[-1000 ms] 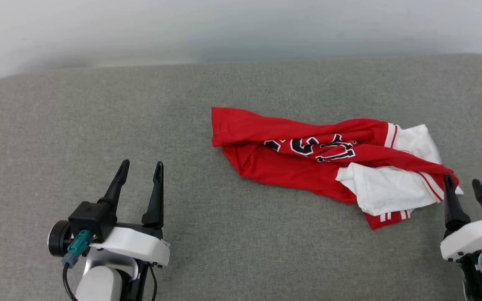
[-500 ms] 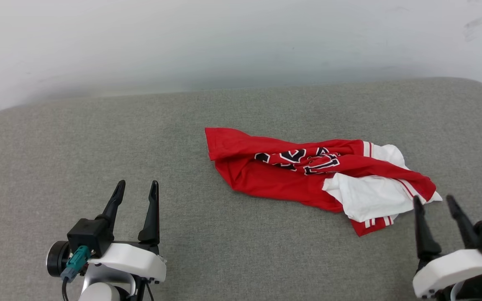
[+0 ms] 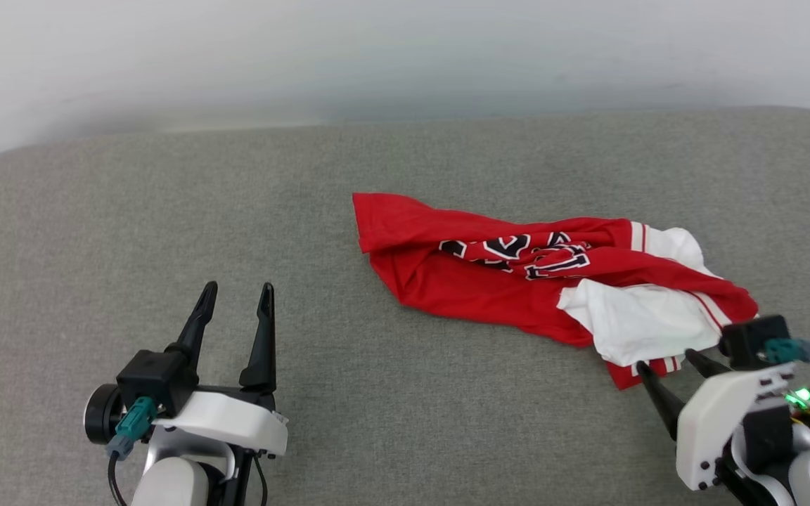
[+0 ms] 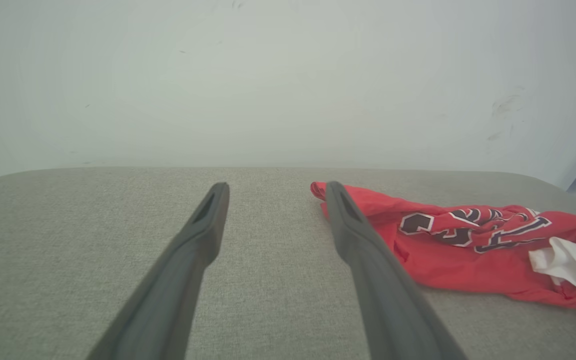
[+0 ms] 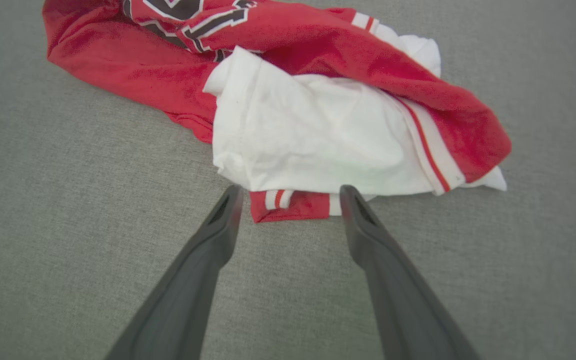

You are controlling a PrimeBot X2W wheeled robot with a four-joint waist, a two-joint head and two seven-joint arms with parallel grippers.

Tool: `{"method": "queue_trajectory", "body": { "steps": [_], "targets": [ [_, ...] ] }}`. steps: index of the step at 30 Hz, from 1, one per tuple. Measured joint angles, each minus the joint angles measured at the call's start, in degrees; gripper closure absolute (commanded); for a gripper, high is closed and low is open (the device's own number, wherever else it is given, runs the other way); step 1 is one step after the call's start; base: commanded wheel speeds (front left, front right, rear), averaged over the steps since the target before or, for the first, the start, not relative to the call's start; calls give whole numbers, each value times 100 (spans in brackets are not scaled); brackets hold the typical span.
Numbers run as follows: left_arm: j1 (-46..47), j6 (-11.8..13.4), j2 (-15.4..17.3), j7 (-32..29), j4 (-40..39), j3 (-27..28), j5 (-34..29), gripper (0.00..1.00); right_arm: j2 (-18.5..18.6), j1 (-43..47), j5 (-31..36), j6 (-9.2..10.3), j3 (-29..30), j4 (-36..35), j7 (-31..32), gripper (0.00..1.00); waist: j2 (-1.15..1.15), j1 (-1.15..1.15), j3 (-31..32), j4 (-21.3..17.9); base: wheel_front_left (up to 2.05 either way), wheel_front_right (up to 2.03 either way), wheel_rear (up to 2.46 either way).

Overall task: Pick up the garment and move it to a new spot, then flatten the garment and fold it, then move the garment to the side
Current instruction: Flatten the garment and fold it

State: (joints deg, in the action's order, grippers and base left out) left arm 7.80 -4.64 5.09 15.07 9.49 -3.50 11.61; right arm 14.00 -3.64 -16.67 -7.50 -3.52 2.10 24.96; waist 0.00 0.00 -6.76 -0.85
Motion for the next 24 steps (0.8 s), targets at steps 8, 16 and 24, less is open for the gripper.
{"method": "queue_trajectory", "body": {
  "steps": [8, 16, 24],
  "targets": [
    [194, -37, -51, 0, -15, -40, 16, 0, 677, -1005, -372, 0, -1256, 515, 682, 0, 0, 0, -389, 220, 0, 0, 0],
    [341, -51, -85, 0, -21, -16, 7, 0, 995, -1694, -715, 0, -2118, 1333, 1032, 0, 0, 0, -752, 316, 0, 0, 0],
    [358, -91, -112, 0, 78, 9, -40, 0, 1006, -1894, -1014, 5, -2398, 1486, 745, 100, 0, 0, -653, 274, 0, 0, 0]
  ]
}}
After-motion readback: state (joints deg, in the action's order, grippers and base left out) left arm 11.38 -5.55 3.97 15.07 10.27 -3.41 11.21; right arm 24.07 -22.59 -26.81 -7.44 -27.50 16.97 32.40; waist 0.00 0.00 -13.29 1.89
